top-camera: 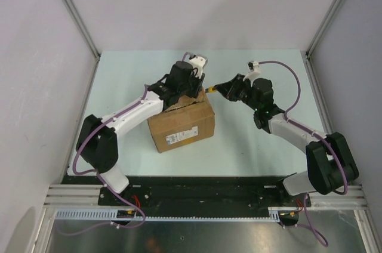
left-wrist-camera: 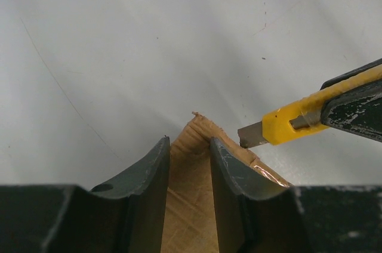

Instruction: Unpack the express box

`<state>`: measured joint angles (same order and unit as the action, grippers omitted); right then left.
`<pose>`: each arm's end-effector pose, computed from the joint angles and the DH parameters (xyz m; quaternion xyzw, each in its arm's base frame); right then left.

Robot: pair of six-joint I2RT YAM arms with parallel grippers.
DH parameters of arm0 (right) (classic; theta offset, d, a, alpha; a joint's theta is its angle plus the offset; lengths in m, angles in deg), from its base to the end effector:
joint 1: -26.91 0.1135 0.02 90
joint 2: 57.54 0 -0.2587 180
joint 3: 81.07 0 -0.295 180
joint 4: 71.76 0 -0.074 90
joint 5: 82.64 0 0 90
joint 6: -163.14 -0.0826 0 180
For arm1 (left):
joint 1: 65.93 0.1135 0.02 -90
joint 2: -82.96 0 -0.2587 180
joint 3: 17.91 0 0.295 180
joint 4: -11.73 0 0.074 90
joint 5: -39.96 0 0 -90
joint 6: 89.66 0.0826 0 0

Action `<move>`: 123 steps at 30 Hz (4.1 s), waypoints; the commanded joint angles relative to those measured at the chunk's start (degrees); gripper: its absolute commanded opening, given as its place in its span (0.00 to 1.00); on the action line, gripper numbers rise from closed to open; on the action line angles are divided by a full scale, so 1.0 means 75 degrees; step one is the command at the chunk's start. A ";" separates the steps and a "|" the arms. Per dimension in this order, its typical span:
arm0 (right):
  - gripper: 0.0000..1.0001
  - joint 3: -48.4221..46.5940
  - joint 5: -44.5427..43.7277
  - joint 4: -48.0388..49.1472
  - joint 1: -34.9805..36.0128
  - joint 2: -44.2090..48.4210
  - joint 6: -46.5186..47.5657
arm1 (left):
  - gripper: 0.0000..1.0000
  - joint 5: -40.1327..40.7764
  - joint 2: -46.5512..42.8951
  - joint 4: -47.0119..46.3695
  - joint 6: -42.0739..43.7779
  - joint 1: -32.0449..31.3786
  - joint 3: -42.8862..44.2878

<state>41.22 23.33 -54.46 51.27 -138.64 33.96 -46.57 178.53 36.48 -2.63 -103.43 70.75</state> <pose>0.3580 0.1870 0.2357 0.0029 0.7423 0.4364 0.5085 0.3768 -0.2828 0.2534 0.2449 0.8378 -0.1437 0.4663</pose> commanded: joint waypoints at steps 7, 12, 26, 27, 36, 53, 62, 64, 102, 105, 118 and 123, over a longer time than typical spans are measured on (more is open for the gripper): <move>0.00 -0.0057 0.0882 -0.0601 0.0021 0.0207 -0.1069 | 0.37 0.1178 0.0417 0.1252 0.0043 -0.0086 -0.0074; 0.00 -0.0057 0.0930 -0.1433 0.0092 0.0430 -0.1139 | 0.37 0.2044 0.0921 0.2130 -0.0260 -0.0286 0.0382; 0.00 -0.0057 0.0028 -0.2441 0.0642 0.0863 -0.0648 | 0.35 0.1519 0.1566 0.3584 -0.1971 -0.0321 0.0513; 0.00 -0.0057 -0.0031 -0.2488 0.0712 0.0899 -0.0636 | 0.35 0.1542 0.1601 0.3620 -0.2007 -0.0321 0.0478; 0.00 0.0294 -0.0254 -0.2770 0.0842 0.1461 -0.0565 | 0.34 0.1601 0.1870 0.3913 -0.2136 -0.0321 0.0688; 0.00 0.0646 -0.0031 -0.3274 0.0994 0.2094 -0.0448 | 0.33 0.1671 0.2070 0.4100 -0.2218 -0.0309 0.0724; 0.00 0.0669 0.0004 -0.3602 0.0959 0.2575 -0.0518 | 0.33 0.1729 0.2199 0.4218 -0.2289 -0.0321 0.0735; 0.00 0.0681 0.0027 -0.3660 0.0947 0.2668 -0.0507 | 0.33 0.1741 0.2245 0.4241 -0.2289 -0.0321 0.0735; 0.00 0.0494 -0.0207 -0.0698 -0.0447 0.0644 -0.0530 | 0.69 0.1320 -0.0060 0.4241 -0.1704 -0.0438 0.2822; 0.00 0.0272 -0.0347 -0.0158 -0.0482 -0.0095 -0.0472 | 0.63 0.1075 -0.0809 0.4230 -0.1586 -0.0485 0.2424; 0.00 -0.1240 -0.0759 0.1214 -0.0471 -0.2592 -0.0272 | 0.21 0.0148 -0.3881 0.3796 -0.2170 -0.2078 -0.1336; 0.00 -0.1896 0.0061 0.1787 -0.0400 -0.3353 -0.0237 | 0.16 0.1545 -0.5007 0.3643 -0.3642 -0.2219 -0.3071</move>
<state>31.47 19.46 -48.03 47.93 -160.19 30.81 -44.17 146.36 64.66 -19.35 -119.60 53.44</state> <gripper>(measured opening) 0.164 0.169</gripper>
